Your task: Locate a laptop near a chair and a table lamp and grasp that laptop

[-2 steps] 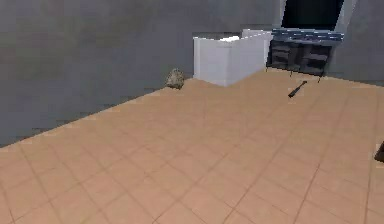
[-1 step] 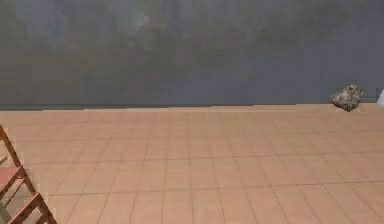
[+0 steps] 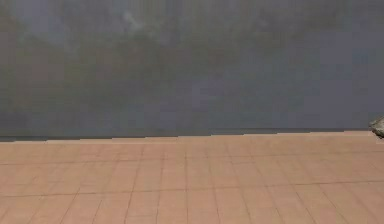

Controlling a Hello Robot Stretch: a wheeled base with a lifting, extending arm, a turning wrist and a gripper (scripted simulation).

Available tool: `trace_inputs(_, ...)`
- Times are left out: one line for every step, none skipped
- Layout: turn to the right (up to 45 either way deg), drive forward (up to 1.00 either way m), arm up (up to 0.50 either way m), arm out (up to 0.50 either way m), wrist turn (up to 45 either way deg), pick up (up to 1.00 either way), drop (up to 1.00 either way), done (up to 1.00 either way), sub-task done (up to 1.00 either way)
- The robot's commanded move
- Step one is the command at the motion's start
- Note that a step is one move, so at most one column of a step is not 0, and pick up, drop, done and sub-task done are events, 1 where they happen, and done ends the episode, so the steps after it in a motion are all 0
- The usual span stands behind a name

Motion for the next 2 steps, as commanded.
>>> trace_inputs(-45.0, 0.0, 0.0, 0.0, 0.0, 0.0, 0.0, 0.0, 0.0)
trace_inputs(-3.0, 0.0, 0.0, 0.0, 0.0, 0.0, 0.0, 0.0, 0.0)
